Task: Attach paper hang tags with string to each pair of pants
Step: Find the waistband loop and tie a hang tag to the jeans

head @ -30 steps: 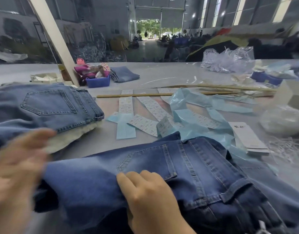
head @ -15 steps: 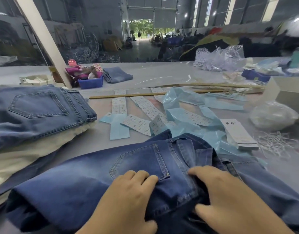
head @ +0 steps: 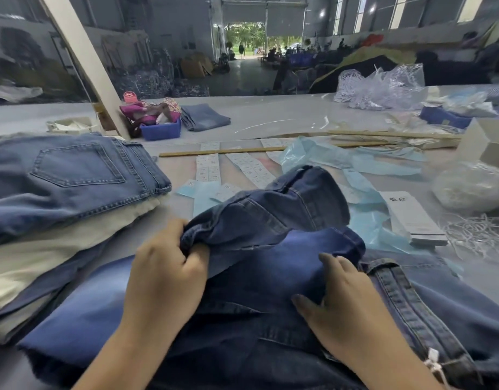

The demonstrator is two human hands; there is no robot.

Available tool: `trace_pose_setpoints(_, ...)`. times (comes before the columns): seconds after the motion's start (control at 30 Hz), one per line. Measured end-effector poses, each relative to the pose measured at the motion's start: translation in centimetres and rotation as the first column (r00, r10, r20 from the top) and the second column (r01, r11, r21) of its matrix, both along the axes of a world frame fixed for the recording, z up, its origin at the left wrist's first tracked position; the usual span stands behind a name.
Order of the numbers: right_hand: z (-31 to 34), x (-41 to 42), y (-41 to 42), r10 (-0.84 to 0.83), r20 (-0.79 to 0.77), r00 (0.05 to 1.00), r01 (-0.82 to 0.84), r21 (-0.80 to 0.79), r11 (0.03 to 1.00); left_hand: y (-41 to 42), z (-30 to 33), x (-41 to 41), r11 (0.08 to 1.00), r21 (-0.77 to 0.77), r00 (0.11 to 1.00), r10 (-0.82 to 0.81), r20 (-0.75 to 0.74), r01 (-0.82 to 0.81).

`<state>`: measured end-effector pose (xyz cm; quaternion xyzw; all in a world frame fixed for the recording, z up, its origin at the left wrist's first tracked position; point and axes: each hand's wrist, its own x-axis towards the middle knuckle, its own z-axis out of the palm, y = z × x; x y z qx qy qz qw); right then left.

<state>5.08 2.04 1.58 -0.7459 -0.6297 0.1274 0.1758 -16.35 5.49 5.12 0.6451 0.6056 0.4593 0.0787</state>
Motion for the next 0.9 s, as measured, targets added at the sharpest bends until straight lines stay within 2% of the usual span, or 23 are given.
trace_pose_setpoints(0.1, -0.2, -0.2, 0.4, 0.033, -0.200, 0.979, -0.018, 0.078, 0.997, -0.5, -0.3, 0.8, 0.997, -0.054, 0.995, -0.056, -0.085, 0.051)
trace_pose_setpoints(0.17, -0.2, -1.5, 1.3, 0.026, -0.361, 0.932, 0.040, 0.176, 0.984, -0.8, -0.3, 0.7, 0.983, -0.118, 0.976, -0.156, -0.155, 0.139)
trace_pose_setpoints(0.2, 0.0, -1.6, 0.5, 0.050, -0.579, 0.814, 0.053, 0.160, 0.986, -1.0, -0.3, 0.6, 0.965, -0.152, 0.953, -0.240, -0.184, 0.214)
trace_pose_setpoints(0.23, -0.3, -1.7, 0.2, -0.034, -0.714, 0.699, 0.165, 0.115, 0.980, -1.2, -0.5, 0.5, 0.936, -0.195, 0.916, -0.332, -0.225, 0.292)
trace_pose_setpoints(0.27, 0.1, -1.9, 0.0, -0.151, -0.825, 0.544, 0.348, 0.059, 0.935, -1.5, -0.5, 0.6, 0.907, -0.241, 0.870, -0.407, -0.278, 0.346)
trace_pose_setpoints(0.3, 0.4, -2.0, -0.5, -0.001, -0.929, 0.370, 0.311, 0.123, 0.942, -1.7, -0.6, 0.9, 0.888, -0.268, 0.829, -0.449, -0.334, 0.373)
trace_pose_setpoints(0.33, 1.4, -2.8, 0.0, 0.217, -0.928, 0.303, 0.078, 0.251, 0.965, -1.9, -0.9, 1.4, 0.895, -0.251, 0.800, -0.443, -0.405, 0.368)
trace_pose_setpoints(0.37, 3.3, -3.1, 0.7, 0.345, -0.900, 0.266, 0.027, 0.365, 0.931, -2.1, -1.3, 1.9, 0.926, -0.168, 0.802, -0.377, -0.463, 0.338)
trace_pose_setpoints(0.4, 5.1, -3.5, 1.2, 0.424, -0.873, 0.242, 0.095, 0.456, 0.885, -2.1, -1.4, 2.4, 0.956, -0.072, 0.832, -0.285, -0.477, 0.286)
trace_pose_setpoints(0.43, 6.1, -3.2, 0.7, 0.550, -0.818, 0.169, 0.052, 0.565, 0.824, -2.1, -1.0, 2.6, 0.977, 0.022, 0.879, -0.180, -0.442, 0.211)
trace_pose_setpoints(0.47, 7.3, -4.0, 0.8, 0.616, -0.785, 0.059, -0.007, 0.617, 0.787, -1.9, -0.6, 2.5, 0.987, 0.095, 0.924, -0.088, -0.371, 0.132)
trace_pose_setpoints(0.5, 7.8, -4.2, 0.8, 0.639, -0.770, -0.004, -0.039, 0.638, 0.769, -1.6, -0.1, 2.0, 0.988, 0.139, 0.958, -0.029, -0.285, 0.072)
trace_pose_setpoints(0.53, 7.9, -4.3, 0.9, 0.629, -0.777, 0.005, -0.057, 0.628, 0.776, -1.3, 0.5, 1.3, 0.988, 0.153, 0.982, 0.005, -0.186, 0.024)
trace_pose_setpoints(0.6, 7.4, -4.2, 0.9, 0.552, -0.829, 0.087, -0.015, 0.553, 0.833, -0.9, 1.9, -0.2, 0.992, 0.125, 0.999, 0.022, 0.025, -0.025)
trace_pose_setpoints(0.63, 6.7, -3.9, 0.6, 0.529, -0.832, 0.167, 0.027, 0.541, 0.841, -0.6, 2.4, -0.7, 0.995, 0.103, 0.993, 0.007, 0.114, -0.019)
trace_pose_setpoints(0.73, 3.4, -3.2, 0.1, 0.382, -0.747, 0.544, 0.104, 0.512, 0.853, -0.4, 2.8, -1.1, 0.998, 0.049, 0.970, -0.060, 0.235, 0.050)
trace_pose_setpoints(0.77, 2.1, -2.8, 0.0, 0.283, -0.687, 0.669, 0.134, 0.486, 0.864, -0.4, 2.6, -1.1, 0.998, 0.038, 0.967, -0.067, 0.247, 0.059)
trace_pose_setpoints(0.83, 0.7, -2.1, -0.3, 0.101, -0.513, 0.852, 0.138, 0.408, 0.903, -0.6, 2.3, -1.0, 0.998, 0.022, 0.960, -0.058, 0.274, 0.054)
trace_pose_setpoints(0.9, 0.0, -2.5, -0.9, 0.067, -0.219, 0.973, -0.028, 0.175, 0.984, -0.7, 2.0, -0.9, 1.000, 0.019, 0.961, -0.017, 0.275, 0.013)
